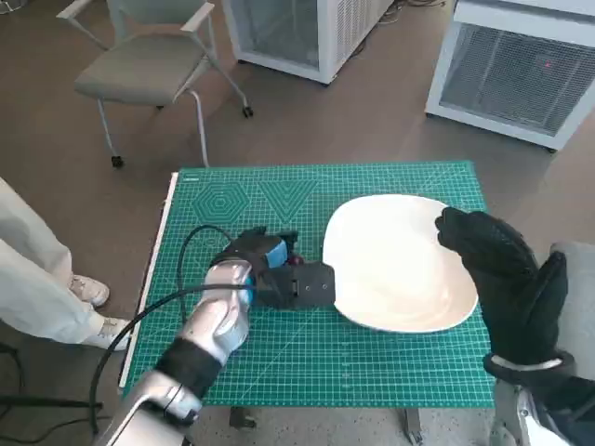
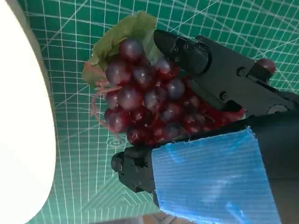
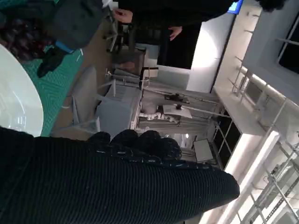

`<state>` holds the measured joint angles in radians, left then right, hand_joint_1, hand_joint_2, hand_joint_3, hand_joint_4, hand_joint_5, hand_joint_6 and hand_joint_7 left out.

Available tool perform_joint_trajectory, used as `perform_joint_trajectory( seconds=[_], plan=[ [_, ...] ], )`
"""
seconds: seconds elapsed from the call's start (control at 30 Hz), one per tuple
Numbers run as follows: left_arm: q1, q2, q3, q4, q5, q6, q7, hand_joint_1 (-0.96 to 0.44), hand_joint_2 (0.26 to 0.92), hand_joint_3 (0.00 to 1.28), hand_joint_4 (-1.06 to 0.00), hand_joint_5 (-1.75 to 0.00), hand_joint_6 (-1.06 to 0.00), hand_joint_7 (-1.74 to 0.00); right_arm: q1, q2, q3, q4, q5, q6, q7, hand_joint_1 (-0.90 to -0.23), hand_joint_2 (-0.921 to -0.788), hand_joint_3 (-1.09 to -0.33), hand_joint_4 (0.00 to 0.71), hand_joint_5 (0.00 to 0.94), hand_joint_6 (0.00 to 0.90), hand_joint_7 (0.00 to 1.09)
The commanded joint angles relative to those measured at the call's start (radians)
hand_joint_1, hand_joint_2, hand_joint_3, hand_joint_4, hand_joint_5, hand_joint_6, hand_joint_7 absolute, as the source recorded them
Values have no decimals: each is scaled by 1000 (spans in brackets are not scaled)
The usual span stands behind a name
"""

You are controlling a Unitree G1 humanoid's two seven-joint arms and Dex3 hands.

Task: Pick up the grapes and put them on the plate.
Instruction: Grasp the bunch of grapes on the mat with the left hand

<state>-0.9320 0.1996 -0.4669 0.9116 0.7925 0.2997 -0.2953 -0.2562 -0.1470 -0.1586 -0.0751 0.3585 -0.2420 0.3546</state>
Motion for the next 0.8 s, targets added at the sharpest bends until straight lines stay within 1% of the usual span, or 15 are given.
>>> perform_joint_trajectory(
  seconds=[0.03,0.23,0.6,0.67,0.7,0.73,0.77,0.8],
  plan=[
    [-40,-15,-12,77,-22,-17,27,-52,736,12,-51,-5,-220,-10,17,-7,-8,5,14,16,7,-458,-921,-653,393,679,141,995],
    [-58,-19,-16,121,-42,-30,40,-6,756,18,-65,-7,-239,-13,19,-11,-11,4,15,16,7,-458,-921,-654,390,682,142,998],
    [-77,-22,-16,172,-72,-44,65,23,778,25,-76,-5,-265,-15,19,-8,-8,5,3,9,3,-455,-921,-654,388,688,141,1002],
    [-81,-23,-16,182,-76,-48,74,37,783,27,-98,-12,-282,-19,19,-7,-8,6,2,8,3,-455,-921,-654,388,689,141,1001],
    [-85,-24,-17,190,-78,-52,81,72,798,31,-160,-124,-295,-22,19,-7,-8,6,2,7,3,-455,-921,-654,388,689,141,1001],
    [-88,-24,-18,197,-78,-55,89,125,819,37,-254,-307,-311,-25,19,-7,-8,7,2,7,3,-455,-921,-653,388,689,141,1001],
    [-90,-25,-20,204,-77,-60,99,181,829,73,-346,-523,-327,-27,18,-7,-8,7,2,7,3,-455,-921,-653,388,689,141,1001],
    [-90,-25,-22,208,-76,-64,110,226,828,127,-440,-816,-352,-31,18,-7,-8,8,2,7,3,-455,-921,-653,388,689,141,1000]
  ],
)
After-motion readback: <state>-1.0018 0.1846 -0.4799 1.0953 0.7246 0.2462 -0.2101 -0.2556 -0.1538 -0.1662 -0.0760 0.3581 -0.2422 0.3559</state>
